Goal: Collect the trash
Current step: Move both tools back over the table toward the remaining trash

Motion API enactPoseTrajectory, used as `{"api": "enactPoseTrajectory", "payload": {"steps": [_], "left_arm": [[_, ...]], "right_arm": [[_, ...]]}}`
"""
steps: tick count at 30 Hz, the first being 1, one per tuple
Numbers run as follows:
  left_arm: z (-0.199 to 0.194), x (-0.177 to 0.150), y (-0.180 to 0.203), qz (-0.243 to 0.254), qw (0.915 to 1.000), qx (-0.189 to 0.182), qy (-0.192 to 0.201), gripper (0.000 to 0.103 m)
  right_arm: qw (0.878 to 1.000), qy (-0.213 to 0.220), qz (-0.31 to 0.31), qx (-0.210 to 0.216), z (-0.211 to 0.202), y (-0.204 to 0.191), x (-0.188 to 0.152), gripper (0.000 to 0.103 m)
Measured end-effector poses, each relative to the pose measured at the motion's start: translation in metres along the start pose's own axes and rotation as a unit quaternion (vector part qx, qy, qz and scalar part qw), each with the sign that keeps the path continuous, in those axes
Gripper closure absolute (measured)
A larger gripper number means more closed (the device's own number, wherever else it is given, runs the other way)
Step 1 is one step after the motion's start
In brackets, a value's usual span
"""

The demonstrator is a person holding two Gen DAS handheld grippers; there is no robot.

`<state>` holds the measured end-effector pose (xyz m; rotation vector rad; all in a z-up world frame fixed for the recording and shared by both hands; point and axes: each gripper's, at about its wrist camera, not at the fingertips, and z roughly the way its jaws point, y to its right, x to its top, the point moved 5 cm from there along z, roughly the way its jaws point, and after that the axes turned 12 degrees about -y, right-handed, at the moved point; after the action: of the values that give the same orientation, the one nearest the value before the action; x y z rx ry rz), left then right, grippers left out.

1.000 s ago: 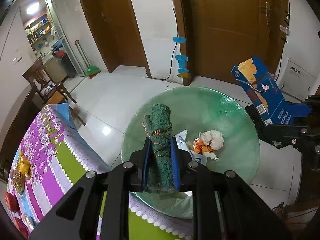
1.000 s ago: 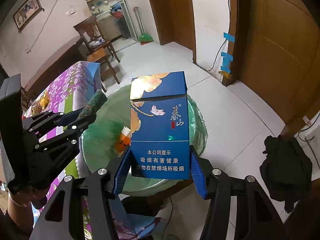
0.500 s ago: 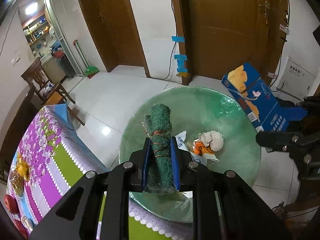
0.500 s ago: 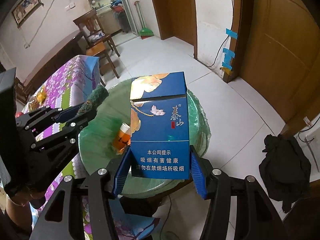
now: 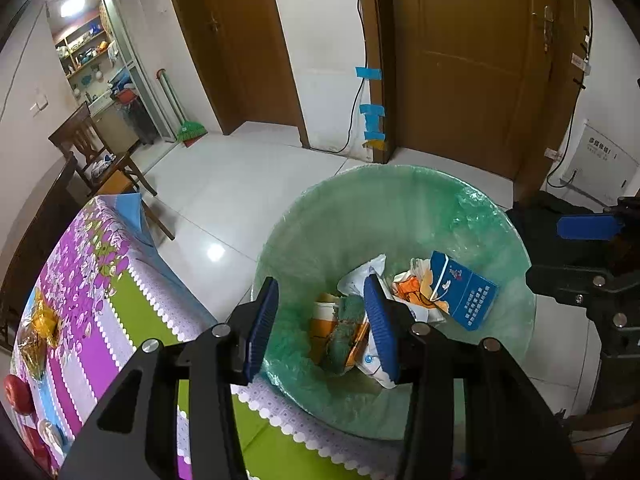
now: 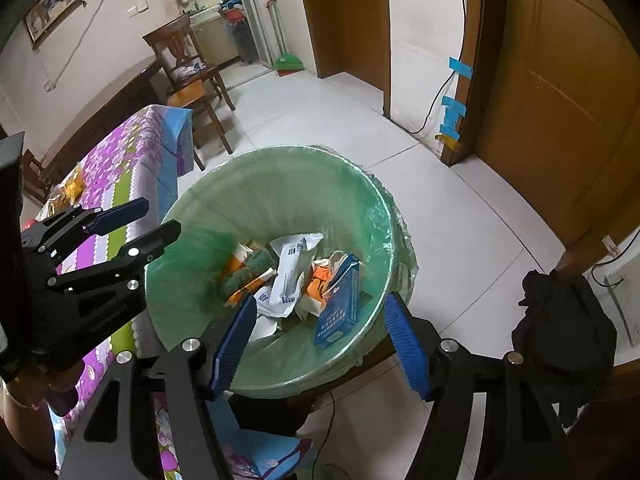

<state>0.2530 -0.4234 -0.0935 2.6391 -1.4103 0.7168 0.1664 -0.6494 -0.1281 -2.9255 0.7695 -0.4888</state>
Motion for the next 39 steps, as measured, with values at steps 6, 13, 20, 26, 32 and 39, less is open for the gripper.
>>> {"api": "enactPoseTrajectory", "payload": {"steps": [6,13,20,26,32,39], "left_arm": [[-0.007,-0.005,-0.007,-0.021,0.9998,0.004,0.002,0.060],[-0.021,-0.040,-0.045,-0.089,0.9948,0.048,0.015,0.054],[-0.039,-0.090,-0.104,-0.174,0.9798,0.098,0.016,0.052],[-0.062,-0.135,-0.145,-0.226,0.9679,0.108,0.017,0.050],[-0.089,-0.183,-0.179,-0.265,0.9555,0.127,0.023,0.045],[-0.110,-0.247,-0.221,-0.322,0.9354,0.147,0.016,0.043]], "right_arm": [[1.000,0.002,0.003,-0.002,-0.001,0.001,-0.005,0.035],[0.997,0.079,-0.008,-0.014,-0.015,-0.019,-0.013,0.035],[0.983,0.174,-0.051,-0.013,-0.026,-0.077,-0.022,0.034],[0.976,0.202,-0.085,0.011,-0.021,-0.132,-0.028,0.034],[0.976,0.180,-0.116,0.044,-0.004,-0.186,-0.035,0.034],[0.971,0.162,-0.163,0.069,0.010,-0.248,-0.042,0.034]]}}
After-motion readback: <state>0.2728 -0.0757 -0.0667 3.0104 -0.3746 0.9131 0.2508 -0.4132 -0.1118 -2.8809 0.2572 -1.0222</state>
